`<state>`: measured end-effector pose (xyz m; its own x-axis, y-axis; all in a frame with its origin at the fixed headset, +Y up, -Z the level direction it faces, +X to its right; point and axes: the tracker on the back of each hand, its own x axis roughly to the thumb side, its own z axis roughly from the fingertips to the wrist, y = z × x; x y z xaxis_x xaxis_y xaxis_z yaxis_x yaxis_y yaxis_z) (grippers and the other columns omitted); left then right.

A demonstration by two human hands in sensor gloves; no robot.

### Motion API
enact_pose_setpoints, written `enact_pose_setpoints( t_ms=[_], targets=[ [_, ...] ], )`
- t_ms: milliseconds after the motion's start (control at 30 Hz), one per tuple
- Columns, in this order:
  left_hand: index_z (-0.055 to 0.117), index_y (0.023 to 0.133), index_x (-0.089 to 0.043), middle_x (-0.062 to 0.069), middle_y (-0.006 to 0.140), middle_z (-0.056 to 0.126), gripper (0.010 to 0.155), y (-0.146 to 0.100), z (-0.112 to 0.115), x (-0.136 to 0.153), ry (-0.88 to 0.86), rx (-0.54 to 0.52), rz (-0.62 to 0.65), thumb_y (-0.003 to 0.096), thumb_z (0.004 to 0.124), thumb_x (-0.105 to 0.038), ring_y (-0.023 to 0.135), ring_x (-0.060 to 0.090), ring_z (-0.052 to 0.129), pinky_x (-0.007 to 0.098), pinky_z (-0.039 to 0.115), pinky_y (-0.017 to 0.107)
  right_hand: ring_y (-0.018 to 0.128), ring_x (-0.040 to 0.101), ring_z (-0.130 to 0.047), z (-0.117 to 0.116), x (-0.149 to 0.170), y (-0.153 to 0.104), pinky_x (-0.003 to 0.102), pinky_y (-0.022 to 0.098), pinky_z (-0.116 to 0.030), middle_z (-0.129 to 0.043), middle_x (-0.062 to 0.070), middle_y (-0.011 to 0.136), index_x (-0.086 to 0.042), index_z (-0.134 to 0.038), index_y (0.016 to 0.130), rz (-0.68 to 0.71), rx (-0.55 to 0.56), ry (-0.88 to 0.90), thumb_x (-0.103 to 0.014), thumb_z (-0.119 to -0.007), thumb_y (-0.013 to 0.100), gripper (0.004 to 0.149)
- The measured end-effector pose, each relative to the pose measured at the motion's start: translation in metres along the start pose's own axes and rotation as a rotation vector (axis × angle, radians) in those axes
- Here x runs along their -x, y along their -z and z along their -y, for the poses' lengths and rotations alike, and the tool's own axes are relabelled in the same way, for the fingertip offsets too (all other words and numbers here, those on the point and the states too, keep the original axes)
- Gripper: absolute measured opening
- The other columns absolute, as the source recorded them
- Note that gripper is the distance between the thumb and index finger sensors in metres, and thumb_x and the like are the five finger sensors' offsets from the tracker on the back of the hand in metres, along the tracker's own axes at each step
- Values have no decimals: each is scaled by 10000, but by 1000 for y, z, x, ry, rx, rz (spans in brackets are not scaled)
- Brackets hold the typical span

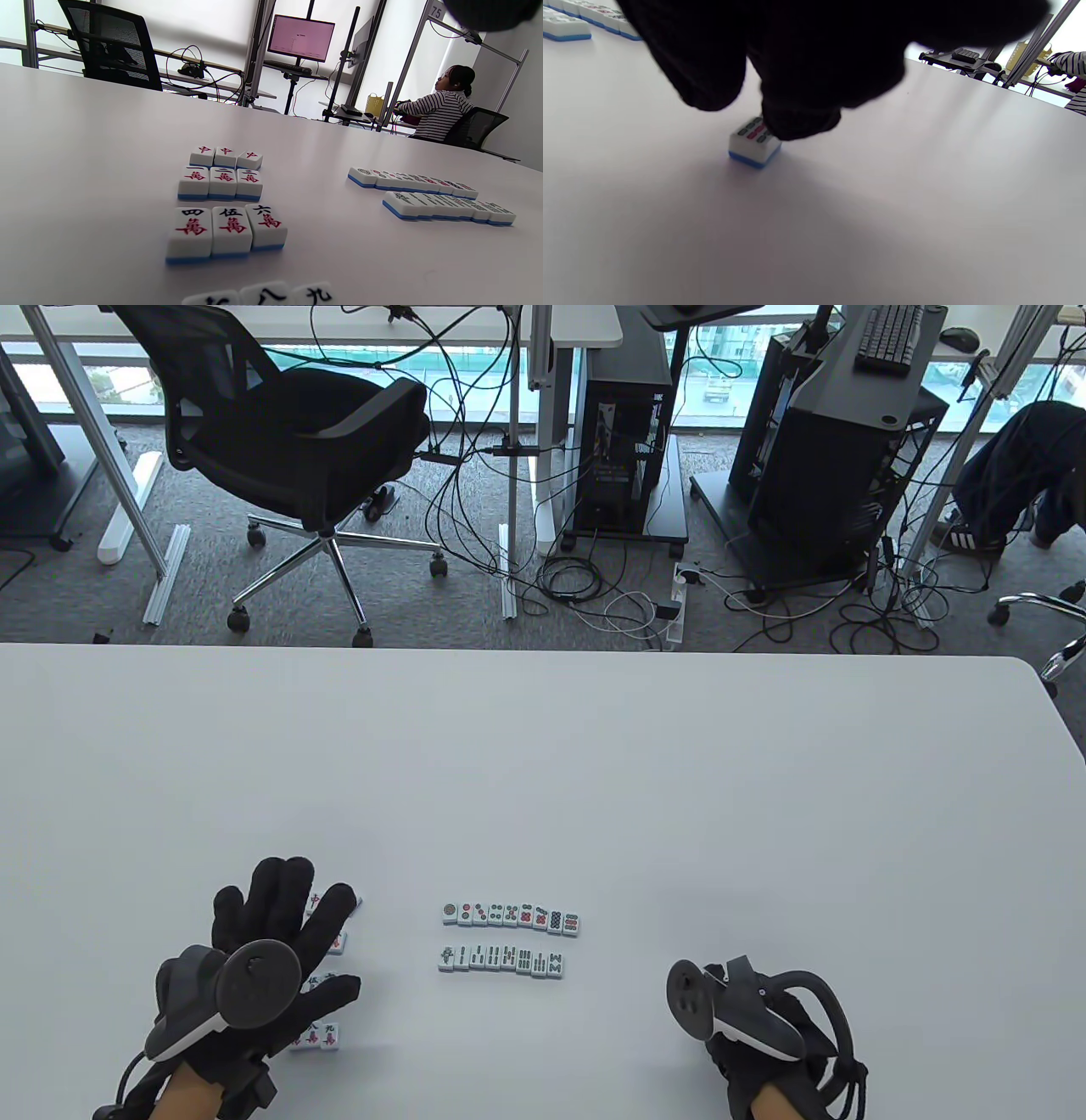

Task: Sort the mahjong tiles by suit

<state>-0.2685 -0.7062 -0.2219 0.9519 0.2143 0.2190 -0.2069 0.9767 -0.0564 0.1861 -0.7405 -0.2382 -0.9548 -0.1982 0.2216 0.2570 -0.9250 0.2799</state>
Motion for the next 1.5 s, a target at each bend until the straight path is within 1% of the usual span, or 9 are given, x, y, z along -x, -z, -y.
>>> enact_pose_setpoints(
  t_ms=[133, 433, 633, 867, 1000, 1100, 1267, 1300, 1500],
  targets=[
    [282, 1087, -422, -79, 1126, -54, 869, 0, 1, 0, 4, 9, -4, 364, 658, -726, 1106, 243, -71, 649, 52, 759, 270, 156, -924, -11, 3, -3, 293, 191, -839, -948, 59, 616, -124, -660, 1008, 2, -30, -46, -367, -848, 437, 649],
    [282, 1087, -423, -81, 1126, -54, 868, 2, 2, -1, 3, 24, -7, 365, 657, -726, 1107, 242, -72, 649, 52, 759, 269, 153, -923, -21, 1, 2, 294, 190, -841, -946, 54, 611, -120, -647, 1008, 5, 0, -33, -362, -843, 437, 650],
    [283, 1087, -423, -81, 1126, -54, 868, 2, 3, -1, 1, 29, -6, 365, 657, -726, 1106, 242, -72, 649, 53, 759, 236, 134, -917, -21, -3, 4, 281, 162, -837, -953, 42, 571, -86, -689, 964, 13, 28, -29, -328, -846, 437, 601],
    [283, 1087, -422, -81, 1125, -54, 869, 2, 3, -2, 3, 29, -1, 365, 657, -726, 1106, 242, -73, 649, 51, 758, 197, 115, -910, -17, -10, 8, 263, 129, -831, -963, 40, 529, -59, -727, 929, 55, 40, -61, -338, -862, 426, 591],
    [283, 1087, -424, -82, 1125, -56, 868, 3, 3, -2, -2, 25, -2, 364, 657, -726, 1106, 241, -74, 648, 51, 759, 197, 117, -909, -6, -24, 11, 264, 128, -830, -961, 42, 529, -52, -725, 927, 93, 109, 4, -338, -861, 426, 592],
    [284, 1088, -421, -80, 1125, -55, 869, 3, 3, -1, -4, 23, -1, 365, 658, -725, 1105, 244, -73, 649, 51, 758, 200, 120, -910, 9, -42, 16, 268, 132, -830, -960, 43, 531, -54, -724, 926, 144, 200, 60, -339, -859, 426, 591],
    [283, 1087, -423, -81, 1125, -57, 868, 2, 1, -1, -6, 7, 1, 364, 658, -725, 1105, 242, -76, 648, 49, 758, 200, 123, -910, 27, -73, 24, 270, 132, -829, -960, 42, 532, -58, -725, 924, 226, 340, 116, -342, -856, 425, 589],
    [282, 1088, -421, -80, 1125, -58, 868, 1, 0, -1, -6, 2, 1, 366, 657, -725, 1104, 242, -78, 647, 48, 758, 200, 122, -910, 28, -77, 26, 269, 133, -830, -960, 40, 531, -59, -724, 924, 233, 343, 110, -343, -856, 426, 589],
    [282, 1088, -423, -82, 1125, -58, 868, 1, -2, 0, -14, -11, 3, 366, 657, -725, 1104, 241, -79, 647, 47, 758, 191, 118, -903, 28, -106, 47, 268, 123, -824, -959, 38, 518, -54, -727, 919, 247, 285, 84, -344, -857, 425, 588]
  ],
)
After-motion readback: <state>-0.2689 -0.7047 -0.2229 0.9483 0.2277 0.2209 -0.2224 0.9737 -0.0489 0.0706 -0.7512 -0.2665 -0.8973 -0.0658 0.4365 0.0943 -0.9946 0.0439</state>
